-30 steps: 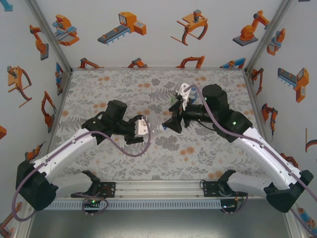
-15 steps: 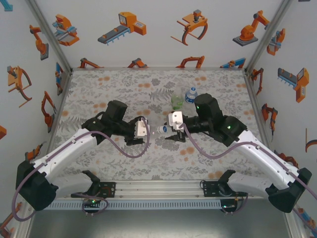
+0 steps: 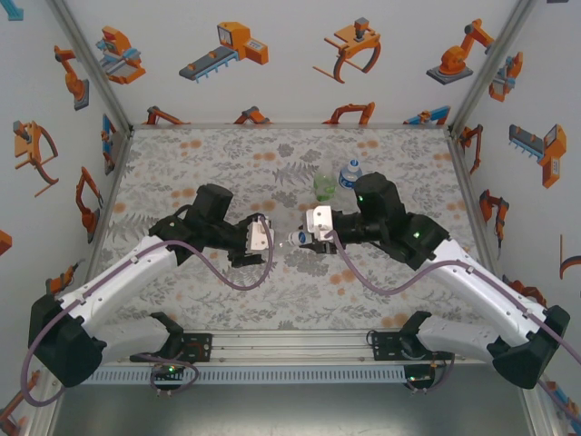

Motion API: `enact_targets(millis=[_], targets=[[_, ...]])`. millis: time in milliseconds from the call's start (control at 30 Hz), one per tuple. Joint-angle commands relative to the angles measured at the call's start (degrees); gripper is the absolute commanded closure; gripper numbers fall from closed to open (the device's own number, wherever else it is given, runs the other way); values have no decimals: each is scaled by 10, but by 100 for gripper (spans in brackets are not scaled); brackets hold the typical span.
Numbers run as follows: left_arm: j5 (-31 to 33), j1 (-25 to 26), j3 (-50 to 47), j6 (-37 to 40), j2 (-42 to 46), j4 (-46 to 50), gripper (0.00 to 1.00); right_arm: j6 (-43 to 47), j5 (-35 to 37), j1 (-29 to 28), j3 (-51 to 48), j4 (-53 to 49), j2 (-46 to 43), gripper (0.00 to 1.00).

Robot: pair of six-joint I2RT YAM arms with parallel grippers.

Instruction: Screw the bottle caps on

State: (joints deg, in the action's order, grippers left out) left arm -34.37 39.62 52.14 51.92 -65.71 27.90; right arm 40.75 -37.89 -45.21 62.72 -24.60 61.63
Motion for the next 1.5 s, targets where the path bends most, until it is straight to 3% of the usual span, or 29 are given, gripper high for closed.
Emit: enact_targets(millis=[0, 133, 233, 367, 533, 667, 733, 1033, 1167, 1300, 1467], targets=[[-19, 1, 11, 8, 15, 8, 100, 0, -3, -7, -6, 15, 0, 64], [-5, 1, 14, -1, 11, 8, 100, -61, 16, -8, -22, 45, -4, 76], [22, 1, 20, -17, 4, 8, 100, -185, 38, -8, -51, 104, -8, 82], [53, 0, 21, -28, 1, 5, 100, -453, 113, -7, -81, 189, 2, 99], [69, 1, 25, -42, -7, 2, 100, -802, 235, -8, -49, 164, 28, 100], [66, 1, 29, -46, -13, 2, 100, -1015, 275, -4, -59, 141, 36, 100], [64, 1, 29, -47, -13, 2, 100, -1109, 257, 10, -74, 143, 47, 100], [58, 3, 20, -48, -6, 2, 100, -1080, 254, 14, -51, 111, 70, 98], [58, 3, 20, -47, -7, 2, 100, -1032, 269, 14, -40, 109, 66, 79], [58, 4, 18, -44, -6, 2, 100, -950, 258, 22, -22, 110, 50, 50], [54, 3, 18, -39, -7, 3, 100, -769, 247, 23, 29, 64, 27, 38]])
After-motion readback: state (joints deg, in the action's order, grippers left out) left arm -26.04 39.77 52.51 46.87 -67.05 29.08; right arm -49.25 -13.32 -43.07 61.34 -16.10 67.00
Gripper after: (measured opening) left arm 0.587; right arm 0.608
